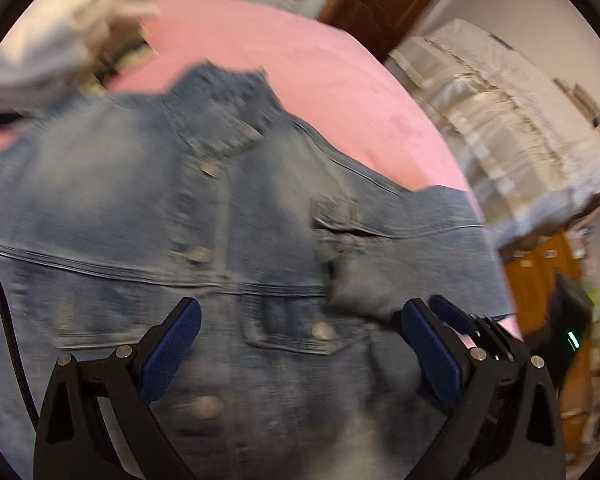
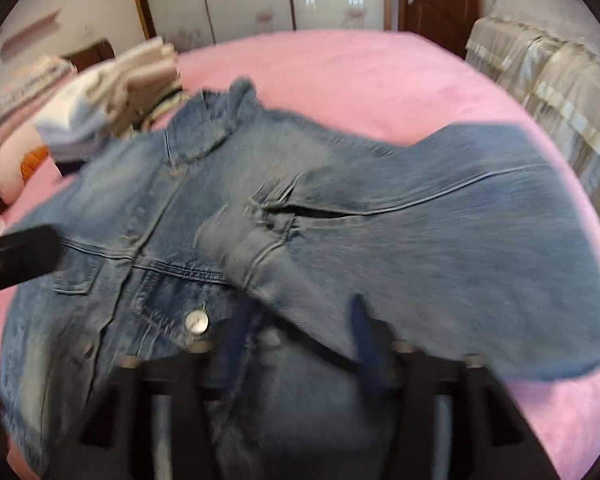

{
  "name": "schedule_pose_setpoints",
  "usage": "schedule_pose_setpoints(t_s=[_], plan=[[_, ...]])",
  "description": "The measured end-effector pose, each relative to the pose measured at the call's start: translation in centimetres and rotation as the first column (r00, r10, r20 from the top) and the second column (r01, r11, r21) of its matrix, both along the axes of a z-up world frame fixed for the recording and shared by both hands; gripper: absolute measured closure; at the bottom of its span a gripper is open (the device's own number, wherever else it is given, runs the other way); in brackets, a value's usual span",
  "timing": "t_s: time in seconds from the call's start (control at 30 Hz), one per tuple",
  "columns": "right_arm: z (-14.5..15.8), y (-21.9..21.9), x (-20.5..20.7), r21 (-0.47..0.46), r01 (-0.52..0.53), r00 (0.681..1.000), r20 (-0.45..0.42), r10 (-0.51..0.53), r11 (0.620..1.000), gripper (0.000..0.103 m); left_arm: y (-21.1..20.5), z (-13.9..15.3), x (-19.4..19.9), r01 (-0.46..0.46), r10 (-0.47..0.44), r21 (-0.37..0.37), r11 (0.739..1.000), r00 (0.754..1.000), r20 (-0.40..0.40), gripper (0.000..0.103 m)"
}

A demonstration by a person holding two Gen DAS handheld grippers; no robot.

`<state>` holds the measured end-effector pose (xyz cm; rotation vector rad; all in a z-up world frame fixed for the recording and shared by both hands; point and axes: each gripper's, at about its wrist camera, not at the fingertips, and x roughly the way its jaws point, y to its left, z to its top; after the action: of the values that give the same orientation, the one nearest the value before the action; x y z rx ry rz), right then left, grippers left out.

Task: Fold large clothes
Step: 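Lift the sleeve cuff with the right tool and fold it across the jacket front, then open the right tool to release the sleeve on the jacket front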

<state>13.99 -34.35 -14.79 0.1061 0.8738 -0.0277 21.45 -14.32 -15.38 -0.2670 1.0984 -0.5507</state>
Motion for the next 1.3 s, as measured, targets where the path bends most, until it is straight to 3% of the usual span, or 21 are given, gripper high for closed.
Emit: schedule_pose_setpoints(t_s=[0.1,0.23,0.37,0.47,0.57,0.6,0.67,0.7,0.77,0.83,1.0,1.13,1.2,1.23,1.27,1.3], plan=[[1.7,-0.7,-3.3,0.022,0.017,0.999,0.046,-0.018,1.000,0.039,-1.9,-1.6,1.0,0.053,-0.060,-0.101,0.993,0.996,-0.068,0.003],[2.6,-2.1,-5.0,0.072,0.068,0.995,0.072,-0.074,0.995,0.039,-4.4,-4.3,2.0,0.077,-0.109,-0.189,0.979,0.980,-0.168,0.011],[1.5,-2.5,-5.8,0.133,0.100,0.993,0.053,-0.108,0.986,0.039,-6.0,-7.2,2.5,0.048,-0.110,-0.240,0.970,0.962,-0.252,0.020],[0.4,-2.7,-6.2,0.172,0.107,0.993,0.032,-0.114,0.979,0.039,-6.5,-8.2,2.8,0.018,-0.099,-0.297,0.955,0.961,-0.259,0.024],[-0.5,-2.8,-6.2,0.188,0.115,0.993,0.014,-0.120,0.975,0.039,-7.7,-9.0,3.4,0.014,-0.122,-0.360,0.933,0.952,-0.279,0.043],[-0.9,-2.9,-6.3,0.194,0.120,0.992,0.004,-0.123,0.974,0.039,-8.4,-9.2,3.5,0.026,-0.136,-0.361,0.932,0.950,-0.281,0.048],[-1.3,-3.1,-6.4,0.201,0.127,0.992,-0.006,-0.129,0.971,0.039,-9.7,-9.5,3.6,0.054,-0.155,-0.338,0.939,0.948,-0.278,0.049],[-1.4,-3.1,-6.5,0.204,0.132,0.991,-0.010,-0.133,0.970,0.039,-10.3,-9.7,3.7,0.062,-0.162,-0.334,0.941,0.946,-0.281,0.057],[-1.6,-3.4,-6.7,0.202,0.153,0.988,-0.017,-0.153,0.967,0.039,-11.4,-9.8,4.0,0.061,-0.152,-0.293,0.954,0.942,-0.298,0.082],[-1.7,-4.0,-7.0,0.194,0.181,0.983,-0.022,-0.180,0.964,0.039,-12.4,-9.5,4.1,0.064,-0.135,-0.232,0.971,0.944,-0.302,0.088],[-2.5,-7.4,-7.0,0.229,0.292,0.956,-0.048,-0.289,0.929,0.039,-14.9,0.3,4.1,0.147,-0.155,-0.145,0.979,0.987,-0.050,0.089],[-2.7,-10.2,-5.1,0.264,0.382,0.922,-0.051,-0.383,0.886,0.039,-15.7,8.6,5.3,0.148,-0.134,-0.103,0.984,0.982,0.137,0.089],[-2.9,-10.3,-3.1,0.237,0.382,0.923,-0.061,-0.379,0.893,0.039,-15.2,11.3,6.0,0.134,-0.118,-0.074,0.988,0.975,0.189,0.089],[-3.1,-10.0,-1.7,0.213,0.359,0.933,-0.076,-0.351,0.909,0.047,-14.6,12.6,6.5,0.119,-0.104,-0.057,0.991,0.970,0.220,0.089],[-3.2,-9.6,-0.6,0.189,0.331,0.943,-0.085,-0.321,0.924,0.079,-13.5,14.2,6.8,0.099,-0.086,-0.038,0.994,0.963,0.254,0.089],[-3.3,-9.0,0.5,0.128,0.322,0.945,-0.102,-0.311,0.938,0.083,-12.7,15.1,7.1,0.080,-0.070,-0.023,0.997,0.957,0.280,0.089]])
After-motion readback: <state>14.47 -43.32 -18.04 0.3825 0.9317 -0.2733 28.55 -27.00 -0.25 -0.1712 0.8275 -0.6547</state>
